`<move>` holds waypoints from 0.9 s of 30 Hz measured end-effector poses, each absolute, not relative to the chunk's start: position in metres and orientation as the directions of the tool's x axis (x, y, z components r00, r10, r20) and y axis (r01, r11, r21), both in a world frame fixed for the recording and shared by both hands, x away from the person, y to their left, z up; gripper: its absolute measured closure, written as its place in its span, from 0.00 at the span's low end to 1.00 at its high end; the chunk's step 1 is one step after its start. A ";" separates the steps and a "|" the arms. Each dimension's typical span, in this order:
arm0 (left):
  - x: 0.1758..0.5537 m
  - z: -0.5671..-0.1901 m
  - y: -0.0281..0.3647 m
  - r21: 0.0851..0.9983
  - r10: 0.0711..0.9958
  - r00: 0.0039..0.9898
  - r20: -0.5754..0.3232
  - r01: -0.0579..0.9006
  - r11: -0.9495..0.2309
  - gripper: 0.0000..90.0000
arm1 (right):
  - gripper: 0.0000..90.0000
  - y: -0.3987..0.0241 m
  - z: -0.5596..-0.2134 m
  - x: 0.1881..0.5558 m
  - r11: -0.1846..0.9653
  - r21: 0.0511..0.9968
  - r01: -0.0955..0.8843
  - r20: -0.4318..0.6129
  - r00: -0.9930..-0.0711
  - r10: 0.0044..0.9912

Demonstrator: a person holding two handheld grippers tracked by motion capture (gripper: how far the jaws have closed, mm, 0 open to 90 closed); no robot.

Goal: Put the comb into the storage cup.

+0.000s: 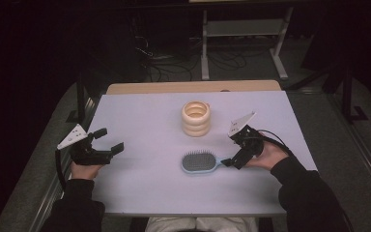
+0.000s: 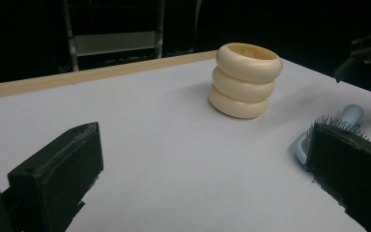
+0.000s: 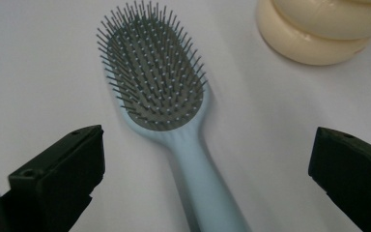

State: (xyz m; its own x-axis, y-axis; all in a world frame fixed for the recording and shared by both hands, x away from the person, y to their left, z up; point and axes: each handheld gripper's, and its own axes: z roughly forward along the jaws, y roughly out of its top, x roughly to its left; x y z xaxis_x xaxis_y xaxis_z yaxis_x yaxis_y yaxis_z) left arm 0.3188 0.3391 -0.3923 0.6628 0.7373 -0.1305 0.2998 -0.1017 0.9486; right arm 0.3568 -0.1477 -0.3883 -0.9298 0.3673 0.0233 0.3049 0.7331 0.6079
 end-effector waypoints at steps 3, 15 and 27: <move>0.319 -0.392 0.339 0.948 0.736 0.664 -0.129 0.300 -0.104 0.00 | 0.00 -0.144 -0.392 0.357 0.749 0.592 0.299 0.025 -0.935 0.354; 0.319 -0.392 0.338 0.947 0.735 0.666 -0.129 0.302 -0.107 0.00 | 0.00 -0.126 -0.415 0.361 0.834 0.484 0.265 0.013 -0.955 0.296; 0.320 -0.393 0.338 0.947 0.734 0.668 -0.126 0.302 -0.112 0.00 | 0.16 -0.121 -0.422 0.364 0.880 0.421 0.219 0.006 -0.971 0.239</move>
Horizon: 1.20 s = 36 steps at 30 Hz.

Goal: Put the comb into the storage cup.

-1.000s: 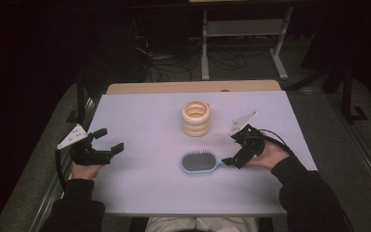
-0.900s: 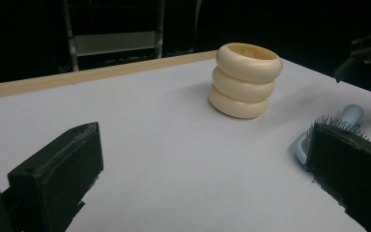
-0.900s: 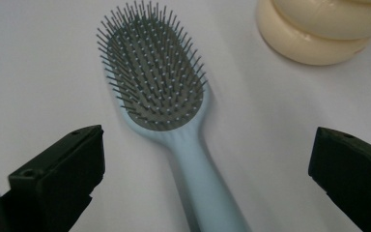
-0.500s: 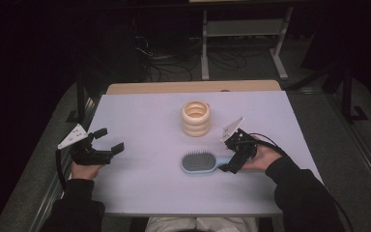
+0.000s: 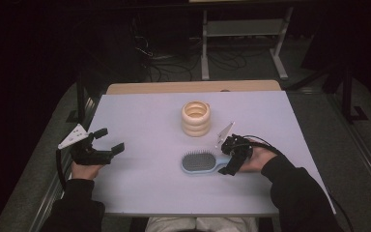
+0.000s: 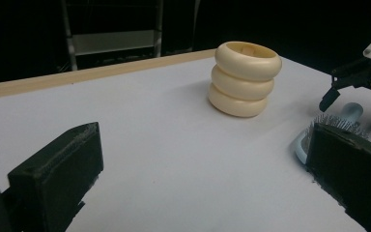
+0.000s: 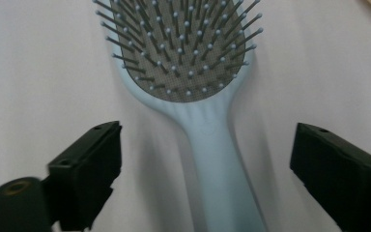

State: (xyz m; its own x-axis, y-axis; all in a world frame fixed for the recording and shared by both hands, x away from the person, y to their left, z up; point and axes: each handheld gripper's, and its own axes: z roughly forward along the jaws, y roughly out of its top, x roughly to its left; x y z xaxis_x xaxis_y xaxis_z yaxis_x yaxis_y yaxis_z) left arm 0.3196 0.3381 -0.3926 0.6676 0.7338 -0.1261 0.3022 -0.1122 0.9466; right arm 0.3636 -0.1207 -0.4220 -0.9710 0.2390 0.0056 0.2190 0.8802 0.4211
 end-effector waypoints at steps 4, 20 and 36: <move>0.320 -0.393 0.338 0.947 0.735 0.667 -0.125 0.301 -0.113 0.00 | 0.33 -0.120 -0.424 0.365 0.898 0.395 0.192 0.007 -0.979 0.206; 0.320 -0.393 0.339 0.947 0.734 0.667 -0.128 0.302 -0.109 0.00 | 0.73 -0.114 -0.424 0.370 0.919 0.364 0.153 0.020 -0.988 0.156; 0.320 -0.393 0.339 0.948 0.734 0.666 -0.130 0.301 -0.105 0.00 | 0.77 -0.113 -0.418 0.361 0.909 0.386 0.156 0.033 -0.987 0.156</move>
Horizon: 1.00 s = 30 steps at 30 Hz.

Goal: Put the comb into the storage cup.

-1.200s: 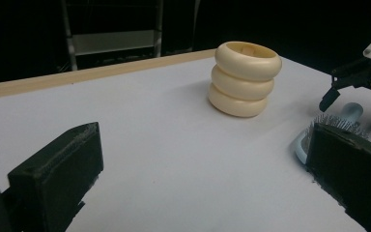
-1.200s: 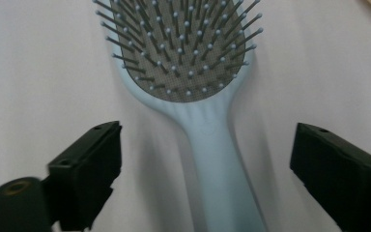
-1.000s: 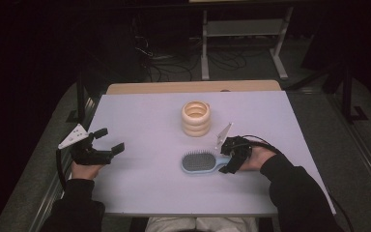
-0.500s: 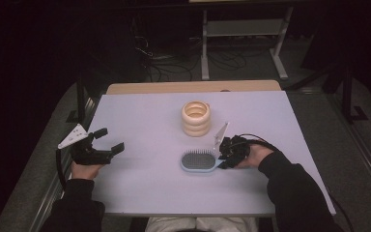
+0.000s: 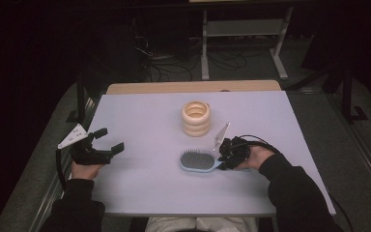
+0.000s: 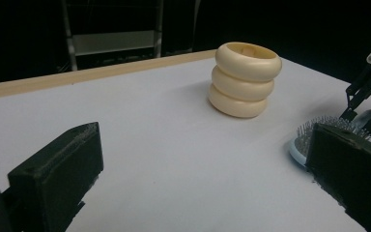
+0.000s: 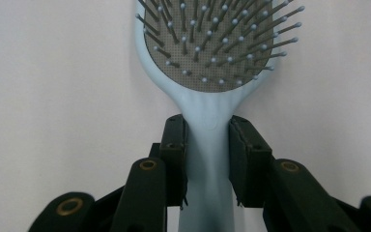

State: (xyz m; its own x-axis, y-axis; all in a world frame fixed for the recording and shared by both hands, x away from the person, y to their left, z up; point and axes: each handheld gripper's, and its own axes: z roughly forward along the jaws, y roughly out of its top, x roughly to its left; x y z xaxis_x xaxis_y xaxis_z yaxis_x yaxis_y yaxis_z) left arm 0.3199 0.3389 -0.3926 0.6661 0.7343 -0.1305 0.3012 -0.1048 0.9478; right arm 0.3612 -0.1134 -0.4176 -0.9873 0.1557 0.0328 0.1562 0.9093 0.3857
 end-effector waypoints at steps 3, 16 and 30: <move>0.320 -0.393 0.339 0.948 0.735 0.666 -0.130 0.302 -0.106 0.00 | 0.77 -0.116 -0.408 0.359 0.893 0.420 0.160 0.020 -0.986 0.167; 0.320 -0.392 0.339 0.948 0.742 0.658 -0.130 0.300 -0.101 0.00 | 0.77 -0.125 -0.376 0.357 0.868 0.472 0.155 -0.040 -0.980 0.197; 0.322 -0.394 0.338 0.943 0.740 0.660 -0.128 0.313 -0.115 0.00 | 0.77 -0.125 -0.347 0.359 0.858 0.492 0.146 -0.069 -0.976 0.206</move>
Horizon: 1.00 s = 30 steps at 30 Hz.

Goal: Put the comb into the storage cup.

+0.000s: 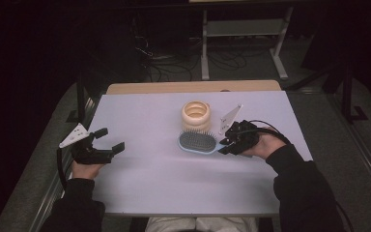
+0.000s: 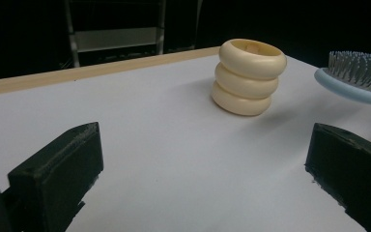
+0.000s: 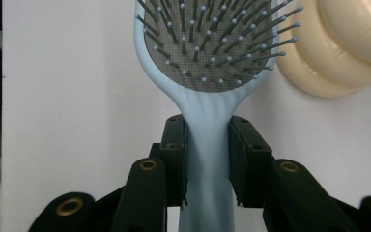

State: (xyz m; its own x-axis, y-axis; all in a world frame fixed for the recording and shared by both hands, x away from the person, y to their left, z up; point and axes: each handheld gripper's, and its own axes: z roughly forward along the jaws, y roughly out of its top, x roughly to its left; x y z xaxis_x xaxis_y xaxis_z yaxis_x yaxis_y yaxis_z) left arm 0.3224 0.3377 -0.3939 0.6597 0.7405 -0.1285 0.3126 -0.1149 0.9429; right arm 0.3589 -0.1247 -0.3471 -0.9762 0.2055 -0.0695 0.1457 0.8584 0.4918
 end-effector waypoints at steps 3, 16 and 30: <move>0.322 -0.394 0.338 0.943 0.740 0.660 -0.133 0.313 -0.110 0.00 | 0.77 -0.123 -0.341 0.359 0.858 0.496 0.133 -0.085 -0.976 0.200; 0.325 -0.393 0.338 0.945 0.743 0.657 -0.126 0.307 -0.110 0.00 | 0.77 -0.114 -0.315 0.363 0.844 0.528 0.094 -0.120 -0.976 0.184; 0.332 -0.390 0.334 0.939 0.725 0.675 -0.135 0.320 -0.124 0.00 | 0.77 -0.110 -0.293 0.375 0.827 0.556 0.086 -0.150 -0.968 0.202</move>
State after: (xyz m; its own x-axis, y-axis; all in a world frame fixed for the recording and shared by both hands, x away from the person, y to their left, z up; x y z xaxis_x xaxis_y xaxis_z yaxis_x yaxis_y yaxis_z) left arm 0.3317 0.3336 -0.3900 0.6752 0.7252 -0.1346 0.3202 -0.1238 0.9392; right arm 0.3746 -0.1102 -0.2926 -0.9678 0.2021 -0.1502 0.0864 0.8267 0.5559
